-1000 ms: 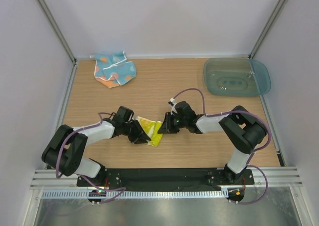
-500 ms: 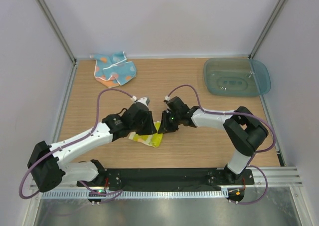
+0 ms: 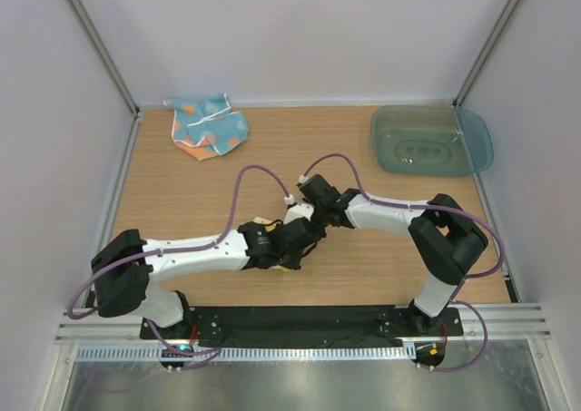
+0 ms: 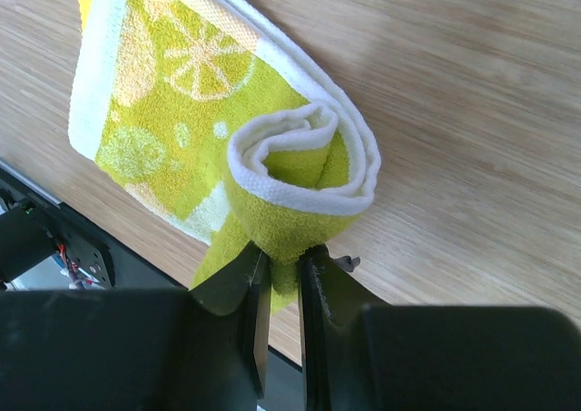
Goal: Roll the towels
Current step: Roll the towel
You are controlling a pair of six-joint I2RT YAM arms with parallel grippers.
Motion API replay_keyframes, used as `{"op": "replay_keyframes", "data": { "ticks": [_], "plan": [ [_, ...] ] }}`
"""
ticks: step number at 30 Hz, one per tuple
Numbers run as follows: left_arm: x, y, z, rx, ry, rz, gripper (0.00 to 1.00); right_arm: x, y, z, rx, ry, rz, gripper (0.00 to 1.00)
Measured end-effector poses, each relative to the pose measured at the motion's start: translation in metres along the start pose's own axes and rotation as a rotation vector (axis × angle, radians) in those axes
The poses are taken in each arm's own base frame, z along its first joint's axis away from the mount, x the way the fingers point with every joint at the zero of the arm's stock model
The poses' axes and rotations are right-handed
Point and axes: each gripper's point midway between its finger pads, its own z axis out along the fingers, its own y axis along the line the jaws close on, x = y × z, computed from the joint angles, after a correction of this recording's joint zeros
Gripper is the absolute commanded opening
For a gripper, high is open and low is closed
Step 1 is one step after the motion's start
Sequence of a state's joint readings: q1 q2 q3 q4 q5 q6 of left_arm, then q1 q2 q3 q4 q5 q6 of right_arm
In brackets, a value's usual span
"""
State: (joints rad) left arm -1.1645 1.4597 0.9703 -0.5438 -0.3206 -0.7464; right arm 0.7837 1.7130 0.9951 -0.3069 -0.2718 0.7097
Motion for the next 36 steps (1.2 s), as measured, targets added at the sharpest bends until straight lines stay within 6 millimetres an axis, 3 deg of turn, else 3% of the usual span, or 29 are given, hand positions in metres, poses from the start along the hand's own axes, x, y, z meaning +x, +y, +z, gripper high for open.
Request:
{"op": "replay_keyframes", "data": {
  "ticks": [6,13,26,36],
  "plan": [
    [0.013,0.008,0.019,-0.077,0.031,0.035,0.31,0.002,-0.002,0.0,0.009,0.01,0.004,0.21],
    [0.015,0.014,0.025,-0.116,0.027,0.038,0.35,0.005,-0.005,-0.001,0.019,0.019,0.01,0.21],
    [0.019,0.004,0.037,-0.108,0.01,-0.001,0.34,0.012,-0.015,-0.001,0.064,0.054,0.068,0.23],
    [0.023,-0.002,0.042,-0.105,0.003,-0.037,0.36,0.013,-0.02,-0.001,0.082,0.057,0.136,0.43]
  ]
}}
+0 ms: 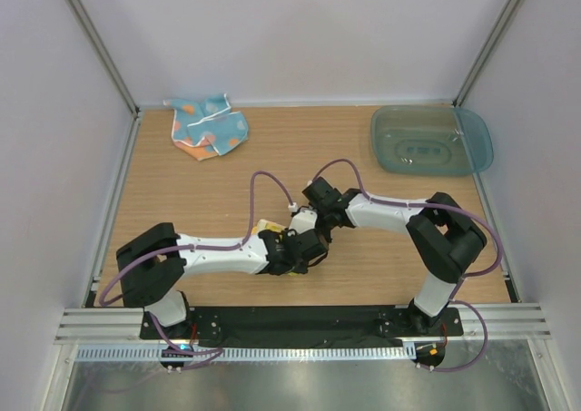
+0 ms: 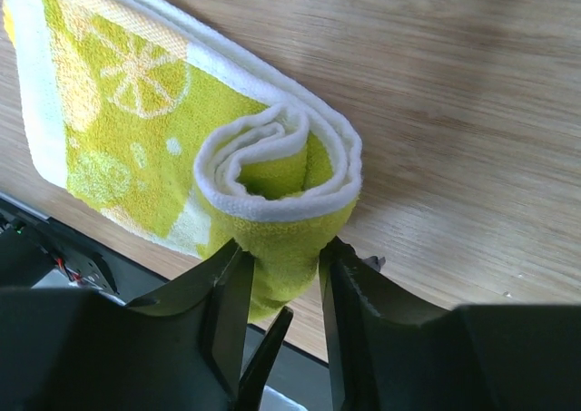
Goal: Roll the towels
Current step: Roll the towel
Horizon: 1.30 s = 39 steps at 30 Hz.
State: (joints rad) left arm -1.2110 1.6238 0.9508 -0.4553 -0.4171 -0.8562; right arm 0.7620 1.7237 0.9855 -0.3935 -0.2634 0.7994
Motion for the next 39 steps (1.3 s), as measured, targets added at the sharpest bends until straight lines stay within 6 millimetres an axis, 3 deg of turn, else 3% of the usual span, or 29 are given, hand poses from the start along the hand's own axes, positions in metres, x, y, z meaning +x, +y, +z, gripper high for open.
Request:
{"op": "replay_keyframes", "data": {
  "ticks": [4,7,15,24,39],
  "plan": [
    [0.001,-0.001,0.002,-0.006,-0.001,-0.008,0.36,-0.003,-0.004,-0.001,0.007,-0.001,0.024,0.43],
    [0.012,0.006,0.005,-0.034,0.034,0.013,0.36,-0.013,-0.006,-0.003,-0.009,-0.016,0.051,0.43],
    [0.013,0.005,0.005,-0.035,0.032,0.008,0.36,-0.027,-0.013,-0.007,-0.02,-0.03,0.088,0.39],
    [0.012,0.006,0.005,-0.037,0.031,0.007,0.36,-0.025,-0.018,0.002,-0.022,-0.016,0.087,0.18],
    [0.015,0.006,0.004,-0.062,0.048,0.034,0.37,-0.027,-0.021,0.003,-0.051,0.01,0.094,0.15]
  ]
}}
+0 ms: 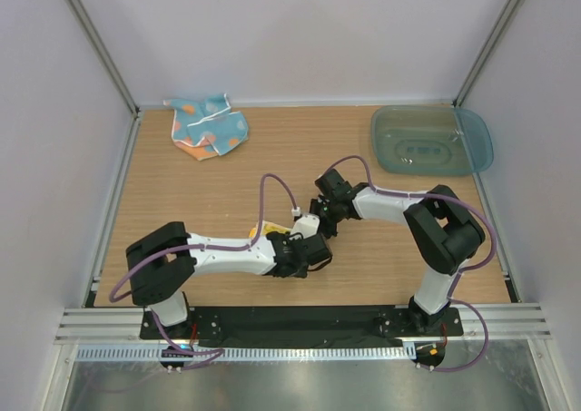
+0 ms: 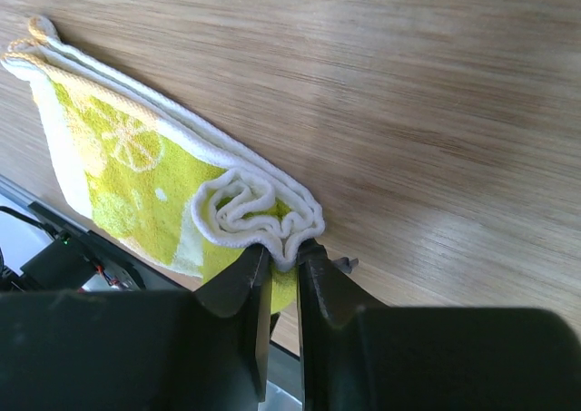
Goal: Roll the towels
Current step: Roll the towel
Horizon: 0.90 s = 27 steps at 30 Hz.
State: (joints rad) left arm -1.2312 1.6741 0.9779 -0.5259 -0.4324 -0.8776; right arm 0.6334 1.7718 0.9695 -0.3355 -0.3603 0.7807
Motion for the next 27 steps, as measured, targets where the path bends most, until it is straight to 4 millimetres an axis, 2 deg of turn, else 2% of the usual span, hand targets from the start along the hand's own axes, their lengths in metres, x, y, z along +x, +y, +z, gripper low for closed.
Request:
{"op": "replay_keyframes", "data": {
  "ticks": [21,24,27],
  "plan": [
    [0.01,-0.007,-0.001,-0.076,-0.019,0.109,0.43,0.002,-0.001,0.0,-0.017,0.027,0.008,0.14],
    [0.011,-0.007,-0.002,-0.078,-0.017,0.116,0.41,0.002,-0.001,0.0,-0.02,0.031,0.006,0.14],
    [0.014,-0.005,-0.003,-0.089,-0.012,0.127,0.33,0.003,-0.001,0.0,-0.021,0.035,0.005,0.14]
  ]
}}
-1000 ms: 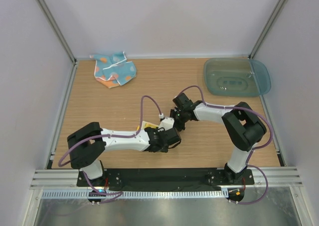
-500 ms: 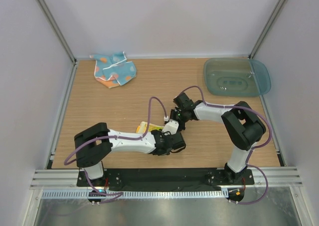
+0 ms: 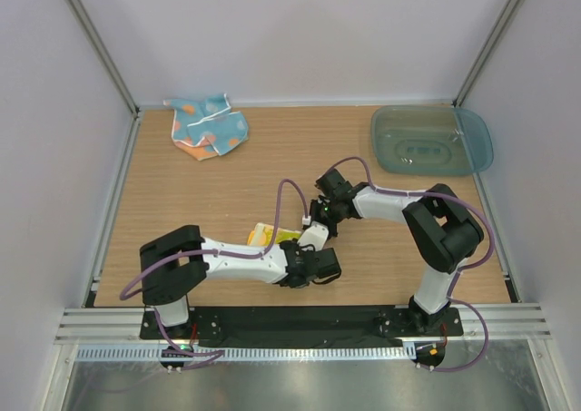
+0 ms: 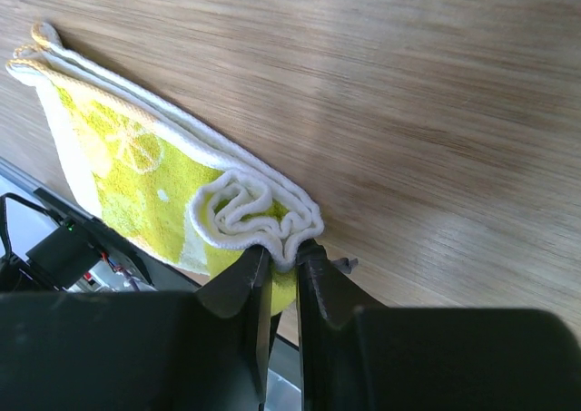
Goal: Roll the towels
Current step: Roll the towel
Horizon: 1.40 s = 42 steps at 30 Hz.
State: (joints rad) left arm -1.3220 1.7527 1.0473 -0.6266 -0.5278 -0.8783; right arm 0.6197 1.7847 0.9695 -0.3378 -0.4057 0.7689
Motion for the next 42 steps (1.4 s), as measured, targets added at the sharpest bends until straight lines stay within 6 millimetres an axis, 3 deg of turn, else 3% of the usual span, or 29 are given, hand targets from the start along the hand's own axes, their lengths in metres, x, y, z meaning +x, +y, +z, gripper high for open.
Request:
{"op": "replay_keyframes", "data": {
  "ticks": [4,10,24,36,37,41,42],
  "plan": [
    [0.001,0.002,0.0,-0.012,-0.004,0.011,0.16,0.0,0.0,0.0,-0.005,0.005,-0.001,0.14],
    [0.001,0.002,0.0,-0.001,-0.016,0.018,0.05,0.001,-0.004,-0.003,-0.003,0.021,0.017,0.14],
    [-0.01,-0.002,0.001,0.139,-0.019,-0.05,0.0,0.0,-0.022,-0.013,-0.008,0.037,0.069,0.14],
    [-0.061,-0.017,0.026,0.224,-0.004,-0.074,0.0,-0.039,-0.058,-0.037,0.032,-0.053,0.162,0.15],
    [-0.064,-0.017,0.027,0.236,-0.004,-0.078,0.0,-0.041,-0.061,-0.038,0.036,-0.056,0.166,0.18],
    [-0.067,-0.021,0.028,0.284,0.007,-0.073,0.0,-0.045,-0.069,-0.042,0.057,-0.067,0.178,0.54],
    [-0.066,-0.021,0.028,0.293,0.012,-0.07,0.0,-0.047,-0.07,-0.045,0.058,-0.073,0.184,0.57]
  ]
}}
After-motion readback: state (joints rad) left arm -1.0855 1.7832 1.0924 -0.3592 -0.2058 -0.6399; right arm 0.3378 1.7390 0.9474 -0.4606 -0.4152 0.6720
